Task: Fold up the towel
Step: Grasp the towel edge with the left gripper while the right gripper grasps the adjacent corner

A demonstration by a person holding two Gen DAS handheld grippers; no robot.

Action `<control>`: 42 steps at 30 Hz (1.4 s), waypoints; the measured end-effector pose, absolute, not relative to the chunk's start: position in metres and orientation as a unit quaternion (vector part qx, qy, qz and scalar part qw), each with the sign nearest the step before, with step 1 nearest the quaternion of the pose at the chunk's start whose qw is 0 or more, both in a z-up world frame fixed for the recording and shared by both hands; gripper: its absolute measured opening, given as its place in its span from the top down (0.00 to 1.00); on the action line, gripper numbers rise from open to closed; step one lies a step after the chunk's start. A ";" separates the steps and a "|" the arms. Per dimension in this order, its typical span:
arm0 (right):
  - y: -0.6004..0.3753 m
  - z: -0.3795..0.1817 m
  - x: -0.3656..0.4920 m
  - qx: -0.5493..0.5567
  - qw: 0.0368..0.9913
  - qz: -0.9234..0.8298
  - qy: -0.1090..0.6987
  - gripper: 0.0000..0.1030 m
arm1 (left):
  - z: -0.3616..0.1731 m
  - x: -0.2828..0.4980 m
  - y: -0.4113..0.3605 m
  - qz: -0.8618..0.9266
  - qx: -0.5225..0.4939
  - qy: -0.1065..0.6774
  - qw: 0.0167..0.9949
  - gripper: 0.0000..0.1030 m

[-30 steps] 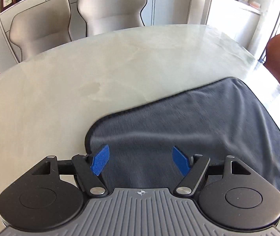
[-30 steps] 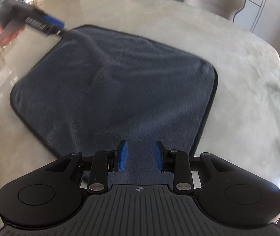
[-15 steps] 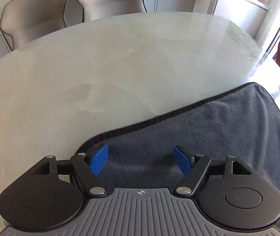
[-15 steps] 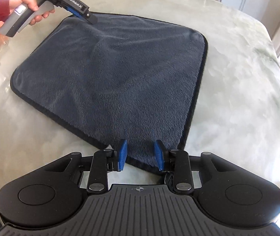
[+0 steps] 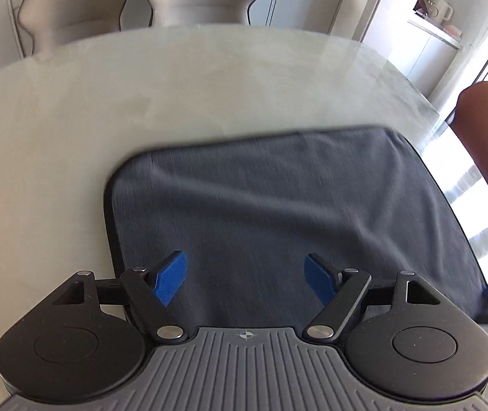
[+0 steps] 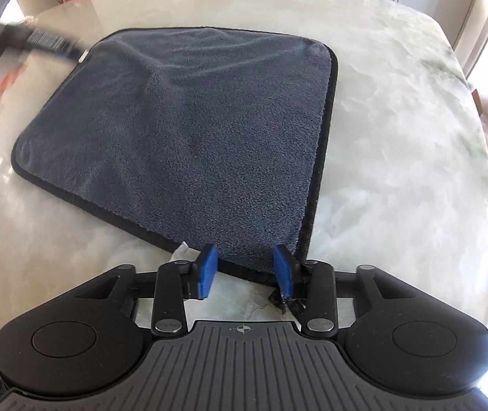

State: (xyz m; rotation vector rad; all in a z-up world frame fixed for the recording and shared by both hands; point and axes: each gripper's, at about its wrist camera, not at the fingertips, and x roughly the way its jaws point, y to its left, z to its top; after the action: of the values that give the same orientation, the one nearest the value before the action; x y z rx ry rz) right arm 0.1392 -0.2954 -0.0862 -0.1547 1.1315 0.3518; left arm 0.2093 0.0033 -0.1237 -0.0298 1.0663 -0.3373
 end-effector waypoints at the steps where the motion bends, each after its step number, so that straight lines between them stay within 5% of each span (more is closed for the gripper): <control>1: -0.295 -0.086 0.138 -0.075 0.827 0.167 0.532 0.60 | -0.126 0.200 0.003 -0.162 -0.019 0.512 0.844 0.23; 42: -0.302 -0.085 0.144 -0.087 0.842 0.162 0.507 0.59 | -0.117 0.113 0.028 -0.136 -0.024 0.547 0.826 0.23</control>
State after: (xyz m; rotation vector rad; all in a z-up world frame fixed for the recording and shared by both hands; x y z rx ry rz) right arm 0.1437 -0.3023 -0.0853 -0.1846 1.0718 0.3418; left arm 0.1129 0.0275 -0.1167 -0.0505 1.1621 -0.2885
